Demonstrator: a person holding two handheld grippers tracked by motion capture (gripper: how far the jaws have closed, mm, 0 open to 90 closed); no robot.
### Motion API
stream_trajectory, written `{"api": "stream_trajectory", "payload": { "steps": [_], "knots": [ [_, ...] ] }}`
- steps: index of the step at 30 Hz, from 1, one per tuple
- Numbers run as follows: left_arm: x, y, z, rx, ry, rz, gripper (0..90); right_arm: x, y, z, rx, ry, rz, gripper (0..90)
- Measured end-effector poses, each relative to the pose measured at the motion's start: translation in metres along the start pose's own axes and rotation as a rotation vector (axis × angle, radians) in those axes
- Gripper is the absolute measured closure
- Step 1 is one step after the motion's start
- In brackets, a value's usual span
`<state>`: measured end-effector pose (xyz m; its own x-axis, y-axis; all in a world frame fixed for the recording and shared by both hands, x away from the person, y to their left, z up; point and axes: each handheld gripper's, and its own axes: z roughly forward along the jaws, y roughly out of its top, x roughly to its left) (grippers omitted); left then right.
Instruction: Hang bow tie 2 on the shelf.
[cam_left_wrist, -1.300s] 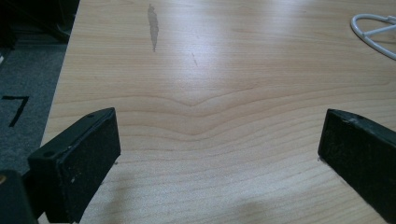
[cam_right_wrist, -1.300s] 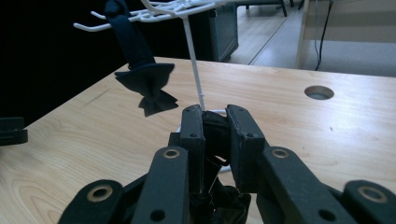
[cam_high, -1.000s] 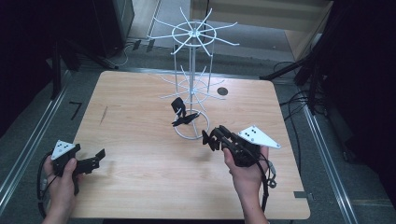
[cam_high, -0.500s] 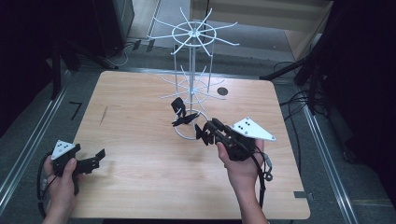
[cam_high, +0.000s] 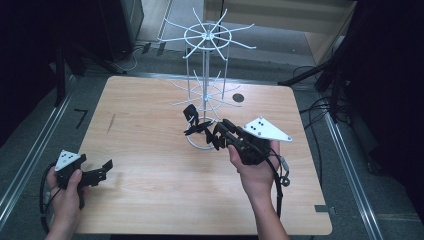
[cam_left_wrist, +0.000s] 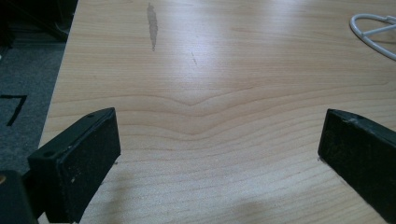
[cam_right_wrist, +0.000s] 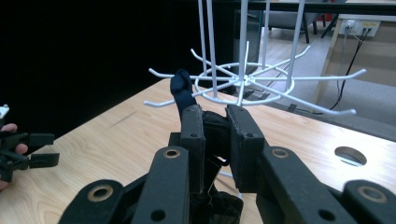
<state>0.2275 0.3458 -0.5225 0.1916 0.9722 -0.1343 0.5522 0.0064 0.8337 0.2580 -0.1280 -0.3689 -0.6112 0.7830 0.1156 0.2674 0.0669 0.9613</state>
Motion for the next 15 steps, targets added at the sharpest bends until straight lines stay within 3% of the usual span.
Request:
{"api": "stream_trajectory", "payload": {
  "steps": [15],
  "knots": [
    [0.000,0.000,0.000,-0.001,-0.001,-0.003,0.0,-0.001,0.015,0.011,0.002,0.000,-0.013,79.0]
  ]
}}
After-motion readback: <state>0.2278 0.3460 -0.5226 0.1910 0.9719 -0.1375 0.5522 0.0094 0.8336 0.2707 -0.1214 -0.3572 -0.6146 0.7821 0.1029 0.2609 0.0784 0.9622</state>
